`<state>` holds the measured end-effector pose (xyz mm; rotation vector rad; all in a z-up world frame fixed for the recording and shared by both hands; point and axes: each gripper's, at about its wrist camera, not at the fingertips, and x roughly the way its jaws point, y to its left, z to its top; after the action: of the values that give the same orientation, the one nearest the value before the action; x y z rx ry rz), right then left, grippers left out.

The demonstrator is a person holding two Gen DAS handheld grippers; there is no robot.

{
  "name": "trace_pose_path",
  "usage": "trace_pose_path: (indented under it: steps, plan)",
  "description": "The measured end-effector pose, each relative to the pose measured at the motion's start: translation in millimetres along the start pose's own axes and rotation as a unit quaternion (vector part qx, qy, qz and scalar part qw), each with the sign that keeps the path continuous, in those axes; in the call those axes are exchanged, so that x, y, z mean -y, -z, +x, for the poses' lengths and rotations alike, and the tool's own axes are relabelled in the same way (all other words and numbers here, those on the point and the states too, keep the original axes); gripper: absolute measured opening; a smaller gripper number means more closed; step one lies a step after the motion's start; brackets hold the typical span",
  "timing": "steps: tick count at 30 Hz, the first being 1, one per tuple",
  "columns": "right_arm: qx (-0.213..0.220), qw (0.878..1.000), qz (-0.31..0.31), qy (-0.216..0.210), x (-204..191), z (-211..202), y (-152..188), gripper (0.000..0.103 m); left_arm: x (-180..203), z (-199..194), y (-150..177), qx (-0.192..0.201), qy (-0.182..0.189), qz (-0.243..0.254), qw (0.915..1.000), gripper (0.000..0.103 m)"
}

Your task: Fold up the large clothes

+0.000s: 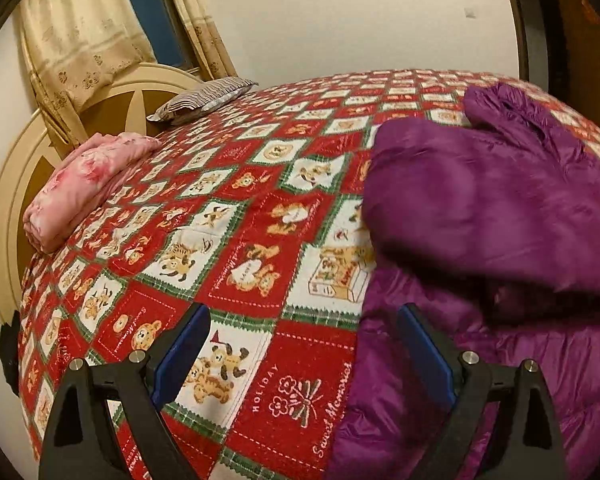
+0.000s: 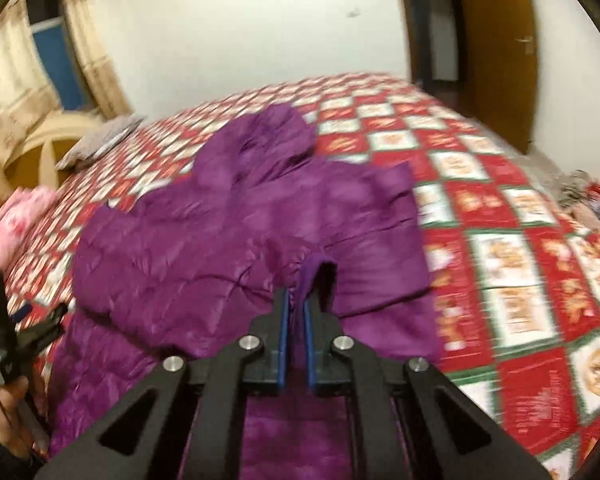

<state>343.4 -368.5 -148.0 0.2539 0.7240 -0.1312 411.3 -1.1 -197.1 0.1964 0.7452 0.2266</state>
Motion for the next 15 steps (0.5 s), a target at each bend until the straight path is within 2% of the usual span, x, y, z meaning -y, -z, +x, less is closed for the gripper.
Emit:
trace_pose_path:
  steps: [2,5,8,13,14,15]
  plan:
    - [-0.002,1.000,0.011,0.026,13,4,3,0.009,3,1,3,-0.005,0.001,0.007,1.0000,0.094]
    - [-0.037,0.998,0.007,0.045,22,27,13,0.009,6,5,4,-0.014,0.003,0.016,0.9998,0.094]
    - [-0.053,0.997,0.003,0.058,23,41,21,0.011,2,4,1,-0.020,0.009,0.018,0.9996,0.095]
    - [-0.051,0.996,0.005,0.069,30,31,24,0.012,-12,-9,-32,0.007,0.017,0.007,0.9998,0.094]
    - [-0.047,0.996,0.006,0.075,31,28,22,0.022,-13,-11,-39,0.011,0.021,0.003,0.9997,0.094]
    - [-0.039,0.996,0.008,0.081,31,22,19,0.042,-14,-14,-50,0.018,0.030,-0.004,0.9994,0.094]
